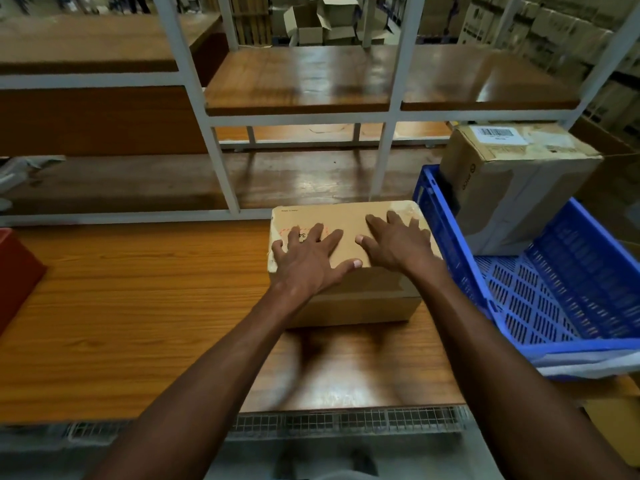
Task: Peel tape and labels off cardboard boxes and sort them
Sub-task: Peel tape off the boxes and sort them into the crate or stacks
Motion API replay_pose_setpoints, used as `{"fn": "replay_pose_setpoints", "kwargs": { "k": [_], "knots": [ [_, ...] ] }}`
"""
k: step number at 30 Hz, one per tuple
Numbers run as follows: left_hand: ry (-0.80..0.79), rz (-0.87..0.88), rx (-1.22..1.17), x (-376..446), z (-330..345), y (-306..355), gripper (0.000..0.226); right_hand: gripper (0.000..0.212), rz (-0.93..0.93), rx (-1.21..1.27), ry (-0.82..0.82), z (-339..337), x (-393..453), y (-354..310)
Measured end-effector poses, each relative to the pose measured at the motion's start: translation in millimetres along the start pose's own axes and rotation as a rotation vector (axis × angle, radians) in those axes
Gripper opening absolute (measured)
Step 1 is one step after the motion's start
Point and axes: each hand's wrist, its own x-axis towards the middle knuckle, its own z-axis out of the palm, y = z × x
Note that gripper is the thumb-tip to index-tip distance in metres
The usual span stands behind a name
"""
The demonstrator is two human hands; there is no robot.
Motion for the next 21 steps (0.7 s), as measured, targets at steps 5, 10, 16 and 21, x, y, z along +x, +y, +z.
{"fn": "replay_pose_setpoints", "kwargs": {
  "k": [5, 10, 16, 21],
  "knots": [
    [-0.027, 0.011, 0.032, 5, -4, -3, 0.089, 0.059, -0.033, 0.03, 0.036, 14, -21, -3],
    [0.067, 0.071, 0.09, 1, 10, -15, 0.098, 0.065, -0.161, 0.379, 0.017, 3, -31, 37],
    [0.454, -0.004, 0.035, -24, 49, -21, 0.08, 0.06, -0.175, 0.54, 0.343, 54, -57, 76],
    [0.534, -0.112, -0.183, -35, 66, -12, 0.075, 0.055, -0.149, 0.755, 0.489, 70, -61, 62]
  ]
}}
